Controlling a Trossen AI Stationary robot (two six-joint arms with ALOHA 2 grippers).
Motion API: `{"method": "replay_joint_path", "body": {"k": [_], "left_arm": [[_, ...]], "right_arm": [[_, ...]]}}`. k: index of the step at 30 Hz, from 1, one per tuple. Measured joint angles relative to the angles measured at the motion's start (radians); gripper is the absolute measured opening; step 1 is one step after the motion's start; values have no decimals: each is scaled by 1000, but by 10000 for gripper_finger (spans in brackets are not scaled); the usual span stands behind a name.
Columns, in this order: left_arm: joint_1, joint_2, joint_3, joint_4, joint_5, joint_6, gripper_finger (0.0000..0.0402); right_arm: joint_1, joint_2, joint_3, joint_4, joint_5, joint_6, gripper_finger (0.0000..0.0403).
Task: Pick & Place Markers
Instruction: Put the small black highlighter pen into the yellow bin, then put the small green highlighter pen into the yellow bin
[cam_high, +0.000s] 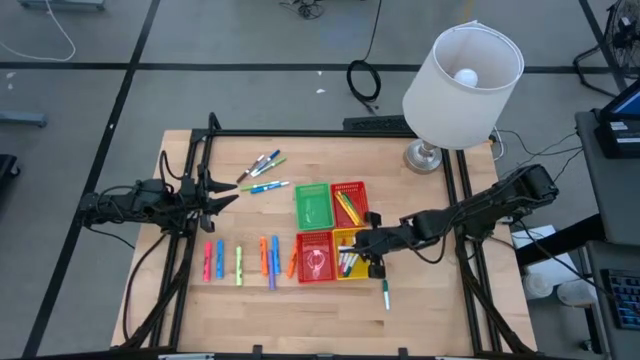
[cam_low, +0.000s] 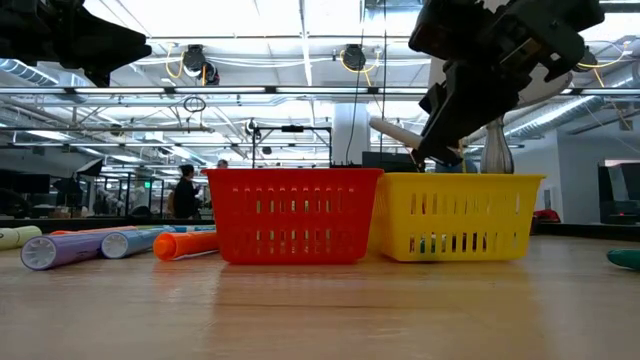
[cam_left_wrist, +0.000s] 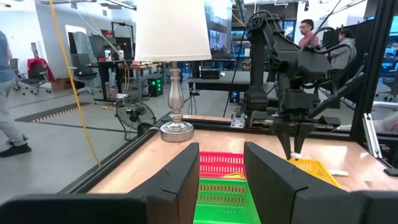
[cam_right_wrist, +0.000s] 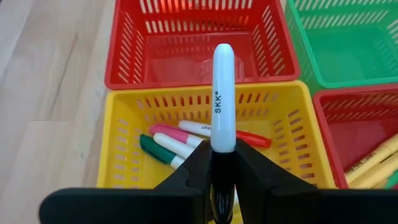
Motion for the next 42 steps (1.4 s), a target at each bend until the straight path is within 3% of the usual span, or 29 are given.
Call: {"method": "replay_joint_path", "body": {"k": [16,27,34,42], "left_arm": [[0,0,0,0,0,0,134],[0,0,0,0,0,0,134],[0,0,0,0,0,0,134],[0,0,0,0,0,0,134]], "right_arm": [[0,0,0,0,3,27,129],[7,0,0,7,2,38,136],[121,0,24,-28,-21,89,136],[299,42,252,-326,53,253,133]]}}
